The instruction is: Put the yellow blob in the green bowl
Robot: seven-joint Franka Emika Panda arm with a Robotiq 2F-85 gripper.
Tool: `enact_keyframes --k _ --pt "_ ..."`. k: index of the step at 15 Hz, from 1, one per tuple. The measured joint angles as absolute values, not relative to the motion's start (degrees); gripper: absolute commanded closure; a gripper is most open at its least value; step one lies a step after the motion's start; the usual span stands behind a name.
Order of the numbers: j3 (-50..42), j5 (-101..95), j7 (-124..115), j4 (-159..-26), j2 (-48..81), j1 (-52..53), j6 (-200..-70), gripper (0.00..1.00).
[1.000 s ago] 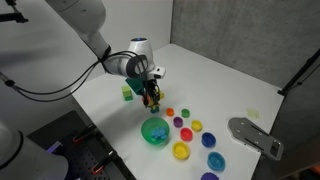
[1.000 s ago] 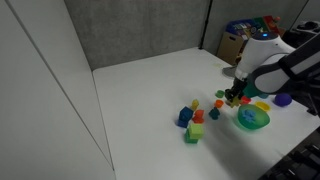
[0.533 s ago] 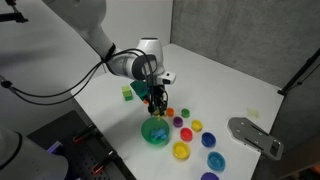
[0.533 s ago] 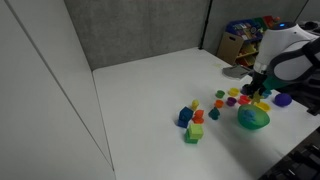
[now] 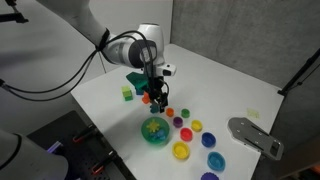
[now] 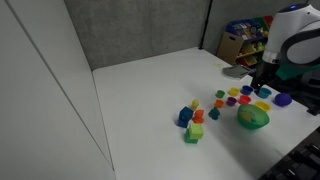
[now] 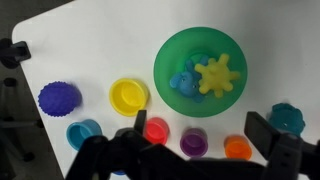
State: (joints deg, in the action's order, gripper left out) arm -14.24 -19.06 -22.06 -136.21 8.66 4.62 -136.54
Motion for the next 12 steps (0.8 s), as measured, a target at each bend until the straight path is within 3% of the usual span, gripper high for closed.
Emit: enact_keyframes --k 12 --pt "-6.4 -2.3 -2.0 -125.0 -1.2 0.3 -118.8 0.0"
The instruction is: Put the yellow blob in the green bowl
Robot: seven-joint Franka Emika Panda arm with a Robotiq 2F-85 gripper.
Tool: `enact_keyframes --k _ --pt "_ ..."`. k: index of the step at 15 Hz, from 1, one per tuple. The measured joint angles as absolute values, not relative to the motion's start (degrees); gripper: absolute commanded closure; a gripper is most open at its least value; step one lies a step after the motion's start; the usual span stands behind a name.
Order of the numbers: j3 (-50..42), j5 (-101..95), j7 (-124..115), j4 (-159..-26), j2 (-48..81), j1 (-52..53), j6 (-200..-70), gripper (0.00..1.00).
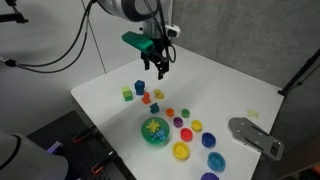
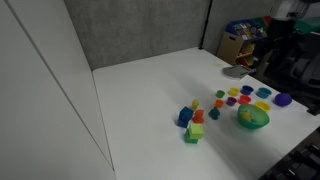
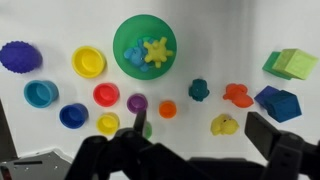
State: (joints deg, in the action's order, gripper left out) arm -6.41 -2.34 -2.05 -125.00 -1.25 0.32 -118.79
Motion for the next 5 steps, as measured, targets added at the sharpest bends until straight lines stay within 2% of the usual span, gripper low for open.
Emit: enact_keyframes --k 5 --pt "-5.6 -1.9 2.1 -124.7 -7.0 0.2 -117.3 0.0"
